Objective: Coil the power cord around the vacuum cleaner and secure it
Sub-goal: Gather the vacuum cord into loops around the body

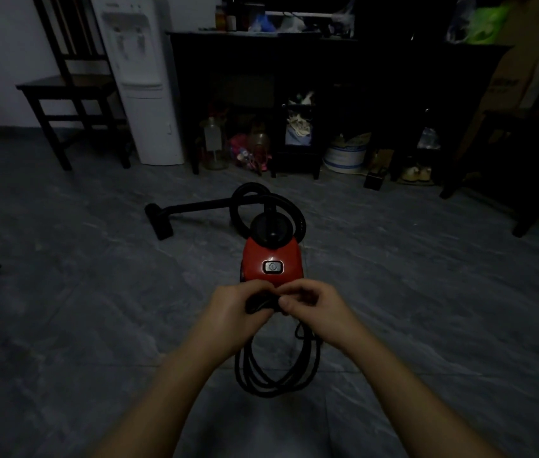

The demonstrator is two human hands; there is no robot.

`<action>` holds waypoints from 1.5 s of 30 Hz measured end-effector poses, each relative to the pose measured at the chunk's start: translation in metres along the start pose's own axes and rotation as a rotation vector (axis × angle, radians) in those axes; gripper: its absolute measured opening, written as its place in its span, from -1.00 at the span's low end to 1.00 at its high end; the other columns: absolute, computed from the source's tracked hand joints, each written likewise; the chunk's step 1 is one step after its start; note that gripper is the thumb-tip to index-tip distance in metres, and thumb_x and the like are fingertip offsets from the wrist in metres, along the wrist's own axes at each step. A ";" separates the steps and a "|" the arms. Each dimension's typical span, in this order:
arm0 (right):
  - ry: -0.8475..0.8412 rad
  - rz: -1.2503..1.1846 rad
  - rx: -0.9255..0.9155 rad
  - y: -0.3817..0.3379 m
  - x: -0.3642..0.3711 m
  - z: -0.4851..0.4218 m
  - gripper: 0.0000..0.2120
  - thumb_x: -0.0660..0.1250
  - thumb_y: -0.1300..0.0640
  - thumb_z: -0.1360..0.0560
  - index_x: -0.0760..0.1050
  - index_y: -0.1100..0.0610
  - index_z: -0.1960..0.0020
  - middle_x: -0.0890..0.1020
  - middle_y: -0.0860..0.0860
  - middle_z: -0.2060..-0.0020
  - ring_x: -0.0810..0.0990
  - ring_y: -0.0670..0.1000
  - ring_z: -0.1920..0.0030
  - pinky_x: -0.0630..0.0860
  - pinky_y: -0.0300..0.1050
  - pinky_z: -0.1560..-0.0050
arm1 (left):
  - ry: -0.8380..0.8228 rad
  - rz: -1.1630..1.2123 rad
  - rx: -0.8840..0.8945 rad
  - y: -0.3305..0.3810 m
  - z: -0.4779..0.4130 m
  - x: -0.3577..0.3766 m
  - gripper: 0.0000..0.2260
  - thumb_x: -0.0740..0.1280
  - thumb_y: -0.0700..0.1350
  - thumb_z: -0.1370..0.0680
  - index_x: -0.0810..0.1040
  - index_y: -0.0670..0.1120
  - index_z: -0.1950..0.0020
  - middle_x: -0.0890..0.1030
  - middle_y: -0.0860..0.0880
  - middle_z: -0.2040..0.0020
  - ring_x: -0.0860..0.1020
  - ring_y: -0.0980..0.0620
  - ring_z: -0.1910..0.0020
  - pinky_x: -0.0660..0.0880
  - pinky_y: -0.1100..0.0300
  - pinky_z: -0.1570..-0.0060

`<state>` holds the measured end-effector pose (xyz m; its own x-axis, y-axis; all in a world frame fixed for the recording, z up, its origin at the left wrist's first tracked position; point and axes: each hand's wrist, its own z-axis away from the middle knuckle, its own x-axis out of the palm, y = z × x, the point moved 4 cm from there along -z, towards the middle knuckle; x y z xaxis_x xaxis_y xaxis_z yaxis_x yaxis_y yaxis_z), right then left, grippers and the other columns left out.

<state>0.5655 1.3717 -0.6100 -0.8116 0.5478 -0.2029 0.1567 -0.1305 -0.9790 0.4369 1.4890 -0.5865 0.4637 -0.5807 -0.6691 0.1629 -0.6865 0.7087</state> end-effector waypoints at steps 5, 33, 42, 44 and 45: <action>0.031 0.011 0.014 0.005 -0.007 -0.002 -0.80 0.34 0.00 -0.55 0.66 0.06 -0.07 0.72 -0.01 0.05 0.68 -0.07 0.00 0.58 -0.20 -0.09 | 0.126 0.143 -0.099 -0.010 -0.005 -0.014 -0.71 0.50 -0.25 -0.41 0.67 0.07 -0.04 0.70 0.11 0.12 0.66 0.21 0.21 0.62 0.23 0.09; -0.075 0.256 -0.126 -0.004 -0.002 0.006 -0.83 0.40 0.21 -0.52 0.66 0.09 -0.09 0.70 -0.09 0.00 0.62 -0.20 -0.09 0.51 -0.35 -0.15 | -0.363 0.393 -0.452 -0.001 0.005 -0.009 -0.79 0.50 -0.06 -0.46 0.60 -0.11 -0.01 0.73 -0.03 0.21 0.68 0.05 0.21 0.55 0.16 0.36; -0.016 0.163 -0.103 0.000 -0.008 0.002 -0.87 0.36 0.10 -0.55 0.67 -0.01 -0.05 0.71 -0.08 0.05 0.65 -0.15 -0.02 0.57 -0.18 -0.07 | -0.235 0.400 -0.369 -0.002 0.001 -0.005 -0.89 0.42 -0.14 -0.53 0.70 -0.04 -0.03 0.74 -0.05 0.19 0.68 0.11 0.20 0.54 0.32 0.21; 0.008 0.119 -0.086 0.004 -0.012 0.002 -0.85 0.33 0.08 -0.57 0.66 -0.02 -0.07 0.72 -0.06 0.01 0.66 -0.11 -0.07 0.57 -0.08 -0.19 | -0.165 0.460 -0.369 -0.006 -0.001 -0.009 -0.89 0.41 -0.14 -0.53 0.71 -0.03 -0.02 0.74 -0.06 0.18 0.69 0.10 0.17 0.55 0.32 0.17; 0.026 0.111 -0.082 0.006 -0.014 0.001 -0.83 0.31 0.08 -0.59 0.65 0.01 -0.10 0.72 -0.05 -0.01 0.66 -0.09 -0.08 0.57 -0.05 -0.21 | -0.124 0.505 -0.373 -0.008 -0.002 -0.011 -0.89 0.41 -0.15 -0.53 0.71 -0.03 -0.01 0.74 -0.06 0.19 0.68 0.11 0.18 0.54 0.33 0.18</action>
<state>0.5776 1.3625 -0.6128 -0.7718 0.5555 -0.3095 0.2910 -0.1242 -0.9486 0.4320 1.5013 -0.5840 0.4625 -0.8543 -0.2372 0.2533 -0.1291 0.9587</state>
